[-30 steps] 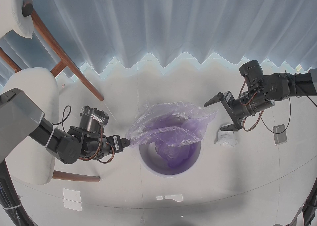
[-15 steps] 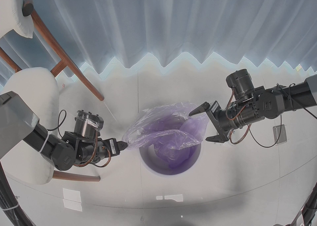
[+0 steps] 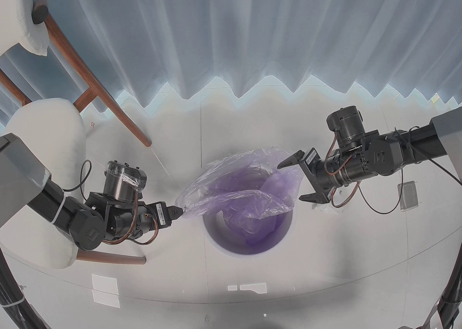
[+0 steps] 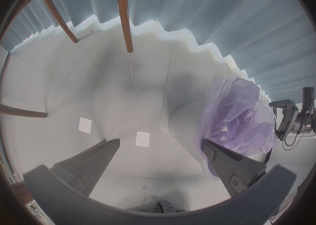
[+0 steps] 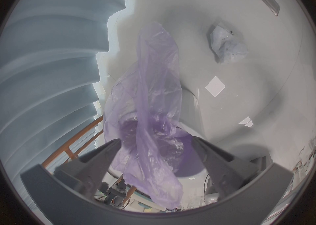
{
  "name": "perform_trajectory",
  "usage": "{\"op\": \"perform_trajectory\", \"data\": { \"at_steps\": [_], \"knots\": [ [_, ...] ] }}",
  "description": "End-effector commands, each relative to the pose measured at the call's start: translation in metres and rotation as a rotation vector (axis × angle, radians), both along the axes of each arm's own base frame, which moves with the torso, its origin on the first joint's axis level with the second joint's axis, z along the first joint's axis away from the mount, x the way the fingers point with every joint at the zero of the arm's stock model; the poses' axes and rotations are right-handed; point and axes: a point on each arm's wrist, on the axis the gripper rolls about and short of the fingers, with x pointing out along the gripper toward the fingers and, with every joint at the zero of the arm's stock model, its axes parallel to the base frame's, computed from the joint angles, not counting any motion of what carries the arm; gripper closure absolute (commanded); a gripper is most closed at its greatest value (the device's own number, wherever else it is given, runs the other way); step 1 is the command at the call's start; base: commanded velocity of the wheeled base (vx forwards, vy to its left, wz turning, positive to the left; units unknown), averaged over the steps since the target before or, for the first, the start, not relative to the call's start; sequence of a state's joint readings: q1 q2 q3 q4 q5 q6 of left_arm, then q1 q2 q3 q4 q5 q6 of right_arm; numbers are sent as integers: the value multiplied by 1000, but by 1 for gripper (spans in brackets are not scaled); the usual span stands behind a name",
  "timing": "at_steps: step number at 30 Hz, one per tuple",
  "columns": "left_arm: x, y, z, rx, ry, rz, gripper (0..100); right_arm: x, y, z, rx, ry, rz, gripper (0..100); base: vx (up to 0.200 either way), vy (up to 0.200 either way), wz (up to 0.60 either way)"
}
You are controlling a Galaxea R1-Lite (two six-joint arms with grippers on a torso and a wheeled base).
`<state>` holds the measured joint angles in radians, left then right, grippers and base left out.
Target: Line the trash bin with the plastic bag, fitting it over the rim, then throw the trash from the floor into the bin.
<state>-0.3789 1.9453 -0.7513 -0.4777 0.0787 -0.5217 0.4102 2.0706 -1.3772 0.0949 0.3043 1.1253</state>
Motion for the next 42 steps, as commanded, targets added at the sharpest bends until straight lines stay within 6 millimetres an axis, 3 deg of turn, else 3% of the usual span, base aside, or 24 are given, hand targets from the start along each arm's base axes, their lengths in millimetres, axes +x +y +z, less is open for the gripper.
{"op": "perform_trajectory", "data": {
  "at_steps": [1, 5, 14, 19, 21, 22, 23, 25, 28, 32, 35, 42],
  "knots": [
    [-5, 2, 4, -2, -4, 0, 0, 4, 8, -9, -26, -3, -9, 100, 0, 0, 0],
    [-12, 4, 7, -5, -8, -2, 0, -10, 16, 4, -23, -16, 24, 100, 0, 0, 0],
    [-18, 3, 19, -65, -84, 10, 0, -17, 21, -1, -37, -5, 47, 100, 0, 0, 0],
    [-18, -2, 44, -240, -243, 78, 0, -20, 23, -5, -45, 7, 56, 100, 0, 0, 0],
    [-34, -15, 71, -427, -295, 66, 0, -26, 27, -8, -54, 14, 69, 100, 0, 0, 0],
    [-35, -16, 72, -434, -295, 62, 0, -26, 27, -9, -56, 15, 68, 100, 0, 0, 0],
    [-53, -30, 71, -481, -203, 25, 0, -26, 27, -10, -76, 6, 64, 100, 0, 0, 0],
    [-66, -43, 63, -474, -102, -1, 0, -26, 27, -11, -91, -2, 73, 100, 0, 0, 0],
    [-72, -56, 59, -520, -30, 7, 0, -27, 27, -11, -98, -10, 81, 100, 0, 0, 0],
    [-52, -75, 51, -576, 21, 52, 0, -27, 27, -9, -95, -15, 81, 100, 0, 0, 0],
    [-30, -89, 29, -541, 60, 74, 0, -27, 27, -5, -93, -28, 79, 100, 0, 0, 0],
    [2, -95, 11, -535, 60, 123, 0, -28, 26, -4, -92, -29, 78, 100, 0, 0, 0]
  ]
}}
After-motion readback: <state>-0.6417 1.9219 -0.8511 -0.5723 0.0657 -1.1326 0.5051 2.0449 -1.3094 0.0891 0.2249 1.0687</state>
